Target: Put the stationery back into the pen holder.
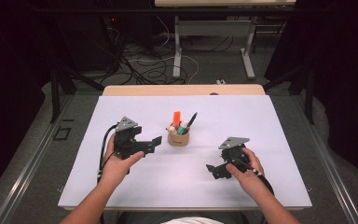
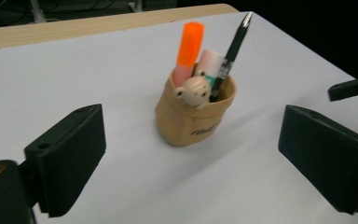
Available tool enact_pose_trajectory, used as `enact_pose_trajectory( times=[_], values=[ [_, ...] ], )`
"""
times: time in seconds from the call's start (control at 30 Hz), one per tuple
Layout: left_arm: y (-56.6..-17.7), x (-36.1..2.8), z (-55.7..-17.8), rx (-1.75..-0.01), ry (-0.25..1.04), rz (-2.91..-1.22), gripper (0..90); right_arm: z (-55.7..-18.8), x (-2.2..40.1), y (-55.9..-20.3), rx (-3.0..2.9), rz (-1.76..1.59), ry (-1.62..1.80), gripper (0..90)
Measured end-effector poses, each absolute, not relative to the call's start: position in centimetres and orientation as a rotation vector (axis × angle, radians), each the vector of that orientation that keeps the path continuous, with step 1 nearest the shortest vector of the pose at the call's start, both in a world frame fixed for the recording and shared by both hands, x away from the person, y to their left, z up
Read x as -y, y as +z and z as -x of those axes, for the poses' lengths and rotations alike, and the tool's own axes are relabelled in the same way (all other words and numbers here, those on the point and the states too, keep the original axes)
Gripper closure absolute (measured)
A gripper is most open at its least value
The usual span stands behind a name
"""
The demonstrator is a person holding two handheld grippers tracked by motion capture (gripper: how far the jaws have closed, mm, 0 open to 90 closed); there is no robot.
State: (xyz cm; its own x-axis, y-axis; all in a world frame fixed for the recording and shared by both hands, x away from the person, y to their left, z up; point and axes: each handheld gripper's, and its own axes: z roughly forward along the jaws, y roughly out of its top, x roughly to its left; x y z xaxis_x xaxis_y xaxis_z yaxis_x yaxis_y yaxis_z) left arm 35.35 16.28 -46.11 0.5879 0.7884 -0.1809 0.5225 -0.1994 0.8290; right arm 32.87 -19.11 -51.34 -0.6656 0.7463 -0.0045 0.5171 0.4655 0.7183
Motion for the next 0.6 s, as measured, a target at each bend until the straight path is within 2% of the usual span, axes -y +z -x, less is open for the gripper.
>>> enact_pose_trajectory(
  times=[0.07, 0.17, 0.6],
  values=[
    [-46.5, -17.1, -35.4, -1.084, 0.353, -1.869, 1.5, -33.0, 19.7, -51.3, -2.388, -1.102, 1.010, 0.0],
    [-47.1, -18.2, -35.5, -1.107, 0.379, -1.865, 0.2, -33.4, 20.5, -51.3, -2.355, -1.138, 1.036, 0.0],
    [-50.1, -21.7, -36.7, -1.278, 0.423, -1.828, 0.3, -34.8, 24.6, -51.8, -2.215, -1.332, 1.008, 0.0]
  ],
)
